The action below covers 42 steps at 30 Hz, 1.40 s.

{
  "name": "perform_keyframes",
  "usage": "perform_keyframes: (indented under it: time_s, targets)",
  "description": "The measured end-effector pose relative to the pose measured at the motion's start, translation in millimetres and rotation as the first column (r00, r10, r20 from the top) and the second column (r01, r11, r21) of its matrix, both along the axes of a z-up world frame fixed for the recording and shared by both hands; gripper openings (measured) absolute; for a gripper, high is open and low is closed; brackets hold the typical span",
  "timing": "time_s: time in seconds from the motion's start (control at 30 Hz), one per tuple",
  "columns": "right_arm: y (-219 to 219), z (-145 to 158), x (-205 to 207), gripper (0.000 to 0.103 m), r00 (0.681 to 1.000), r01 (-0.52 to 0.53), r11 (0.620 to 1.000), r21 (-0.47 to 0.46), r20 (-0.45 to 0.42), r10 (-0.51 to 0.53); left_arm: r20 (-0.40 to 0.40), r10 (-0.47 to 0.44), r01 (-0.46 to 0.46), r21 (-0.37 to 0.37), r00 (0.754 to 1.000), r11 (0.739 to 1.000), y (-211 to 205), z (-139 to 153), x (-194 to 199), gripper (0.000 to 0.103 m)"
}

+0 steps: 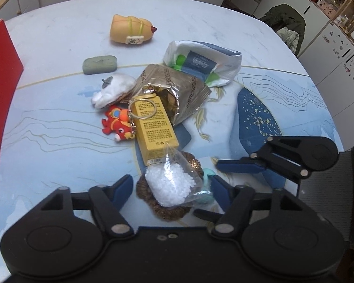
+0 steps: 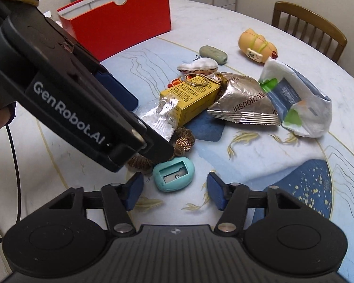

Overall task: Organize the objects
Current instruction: 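Grasp the teal sharpener with the right gripper while the left grasps the crystal bag, then carry the sharpener and crystal bag over the red box with both grippers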

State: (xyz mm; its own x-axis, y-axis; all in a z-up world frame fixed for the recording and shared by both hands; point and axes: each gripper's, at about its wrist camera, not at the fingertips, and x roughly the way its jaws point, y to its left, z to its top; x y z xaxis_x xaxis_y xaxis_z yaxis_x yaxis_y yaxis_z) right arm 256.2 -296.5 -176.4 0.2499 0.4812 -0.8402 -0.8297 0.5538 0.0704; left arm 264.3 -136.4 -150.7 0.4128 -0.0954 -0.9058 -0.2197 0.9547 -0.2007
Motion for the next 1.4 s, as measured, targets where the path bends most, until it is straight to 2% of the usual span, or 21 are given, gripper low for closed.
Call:
perform_keyframes:
  time_s: [0.1,0.37,0.53,0.73,0.87,1.23,1.4]
  targets:
    - [2.1,-0.8,1.8,0.052,1.0,-0.006,1.0,-0.002,0.0,0.006,-0.003,-0.004,0.004,-0.013,1.0,1.0,-0.3,0.2,1.0,0.058]
    - [2.8,0.0,5.8,0.038,1.0,0.005,1.0,0.017,-0.02,-0.005,-0.003,0.003,-0.003,-0.036,1.0,0.999,0.6,1.9,1.6,0.048]
    - [2.0,0.0,4.9,0.038,0.999,0.029,1.0,0.012,-0.018,-0.029,-0.005,0.013,-0.013,-0.044,1.0,0.999,2.6,4.5,0.3,0.036]
    - [-5.6,5.9,-3.0,0.038,0.998,0.058,0.998,0.012,-0.012,-0.058,-0.003,0.012,-0.012,-0.041,1.0,0.999,4.7,7.7,-3.9,0.033]
    - [-13.2,14.5,-10.8,0.038,0.995,0.098,0.995,0.032,-0.021,-0.098,0.011,0.025,-0.024,-0.066,1.0,0.998,8.8,13.2,-9.7,0.033]
    - [-23.6,50.7,-32.4,0.038,0.984,0.179,0.979,0.093,-0.028,-0.177,0.055,0.049,-0.041,-0.128,0.997,0.991,21.7,40.4,-29.9,0.033]
    - [-26.4,61.9,-37.5,0.038,0.978,0.206,0.972,0.113,-0.039,-0.203,0.074,0.063,-0.054,-0.127,0.995,0.99,29.3,52.0,-38.0,0.033]
